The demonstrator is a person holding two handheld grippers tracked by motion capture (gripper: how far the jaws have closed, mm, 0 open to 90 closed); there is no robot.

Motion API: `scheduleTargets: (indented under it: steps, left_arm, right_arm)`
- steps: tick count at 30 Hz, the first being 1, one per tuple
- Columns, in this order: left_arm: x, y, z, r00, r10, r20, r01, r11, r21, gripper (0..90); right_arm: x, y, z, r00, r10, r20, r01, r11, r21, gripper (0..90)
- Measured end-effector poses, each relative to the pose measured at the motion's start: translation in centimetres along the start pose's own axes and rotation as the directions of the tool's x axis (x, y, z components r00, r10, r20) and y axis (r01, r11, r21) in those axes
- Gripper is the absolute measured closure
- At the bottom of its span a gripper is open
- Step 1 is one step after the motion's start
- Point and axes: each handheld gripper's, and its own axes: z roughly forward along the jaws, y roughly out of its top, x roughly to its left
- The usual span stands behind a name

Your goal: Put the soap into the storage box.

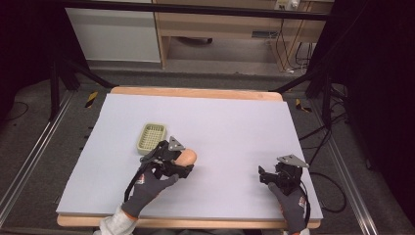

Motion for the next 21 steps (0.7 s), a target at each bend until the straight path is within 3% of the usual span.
scheduleTargets:
  steps: [11, 21]
  left_arm:
    - [2.1, -0.7, -0.9, 0.9981, -0.049, -0.037, 0.049, 0.9987, -0.014, 31.3]
    - [3.9, -0.7, -1.9, 0.9922, -0.092, -0.084, 0.088, 0.9952, -0.043, 31.3]
  right_arm:
    - [0.0, 0.0, 0.0, 1.0, -0.005, -0.005, 0.005, 1.0, -0.003, 6.7]
    - [0.1, 0.0, 0.0, 1.0, -0.006, -0.005, 0.006, 1.0, -0.002, 6.7]
